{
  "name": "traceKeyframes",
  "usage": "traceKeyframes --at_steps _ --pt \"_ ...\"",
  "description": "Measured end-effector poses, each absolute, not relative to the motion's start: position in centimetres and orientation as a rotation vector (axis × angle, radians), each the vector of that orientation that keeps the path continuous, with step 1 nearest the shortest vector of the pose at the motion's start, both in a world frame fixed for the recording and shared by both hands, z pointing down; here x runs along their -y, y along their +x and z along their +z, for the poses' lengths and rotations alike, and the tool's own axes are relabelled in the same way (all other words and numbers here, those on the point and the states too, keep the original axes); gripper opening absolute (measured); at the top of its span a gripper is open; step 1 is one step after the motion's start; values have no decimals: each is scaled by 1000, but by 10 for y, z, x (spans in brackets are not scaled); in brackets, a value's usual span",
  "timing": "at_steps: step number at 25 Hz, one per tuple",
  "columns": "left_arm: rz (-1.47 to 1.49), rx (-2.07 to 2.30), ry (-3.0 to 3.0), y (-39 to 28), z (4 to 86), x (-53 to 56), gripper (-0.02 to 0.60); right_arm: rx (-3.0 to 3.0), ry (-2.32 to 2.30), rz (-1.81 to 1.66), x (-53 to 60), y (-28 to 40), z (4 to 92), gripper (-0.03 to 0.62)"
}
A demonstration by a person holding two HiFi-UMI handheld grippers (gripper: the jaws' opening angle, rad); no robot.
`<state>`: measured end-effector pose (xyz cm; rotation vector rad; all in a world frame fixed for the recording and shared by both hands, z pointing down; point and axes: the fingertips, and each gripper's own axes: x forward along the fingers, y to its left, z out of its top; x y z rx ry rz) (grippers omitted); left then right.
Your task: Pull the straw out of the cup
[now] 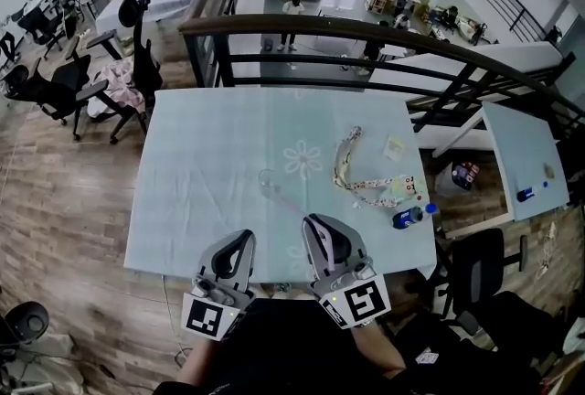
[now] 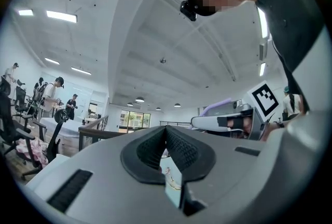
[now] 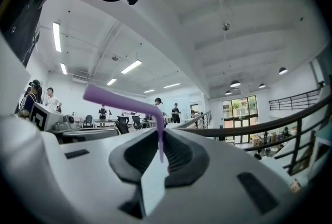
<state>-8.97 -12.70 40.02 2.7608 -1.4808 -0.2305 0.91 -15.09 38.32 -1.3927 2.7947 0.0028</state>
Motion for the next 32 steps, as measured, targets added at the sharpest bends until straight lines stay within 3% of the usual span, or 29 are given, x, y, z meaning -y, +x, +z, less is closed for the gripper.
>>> traceKeyframes --at_steps 32 --pt "-174 1505 2758 -78 407 81 12 -2869 -1229 -2 113 -10 393 38"
